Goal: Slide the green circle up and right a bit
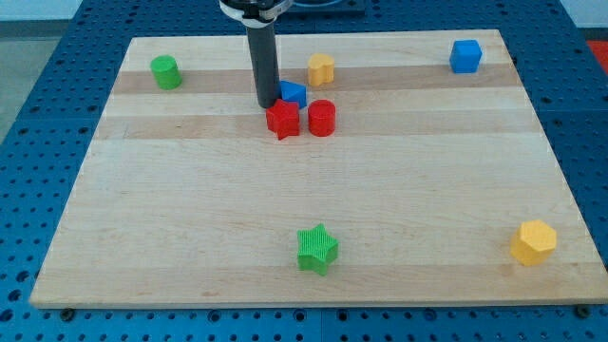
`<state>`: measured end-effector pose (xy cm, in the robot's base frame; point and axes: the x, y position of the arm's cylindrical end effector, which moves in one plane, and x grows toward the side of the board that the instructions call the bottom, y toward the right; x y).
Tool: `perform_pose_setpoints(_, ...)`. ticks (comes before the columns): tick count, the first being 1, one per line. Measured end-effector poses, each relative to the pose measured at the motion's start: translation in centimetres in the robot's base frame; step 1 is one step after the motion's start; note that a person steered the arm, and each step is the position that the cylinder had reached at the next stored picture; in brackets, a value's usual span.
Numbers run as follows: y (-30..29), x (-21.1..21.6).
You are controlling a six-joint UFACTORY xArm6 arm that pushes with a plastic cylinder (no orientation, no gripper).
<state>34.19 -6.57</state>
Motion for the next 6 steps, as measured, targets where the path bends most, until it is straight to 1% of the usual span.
perform_pose_setpoints(1,0.7,0.0)
perform_pose_setpoints(2,-1.7,0.0)
perform_pose_setpoints(6,-16.9,1.2)
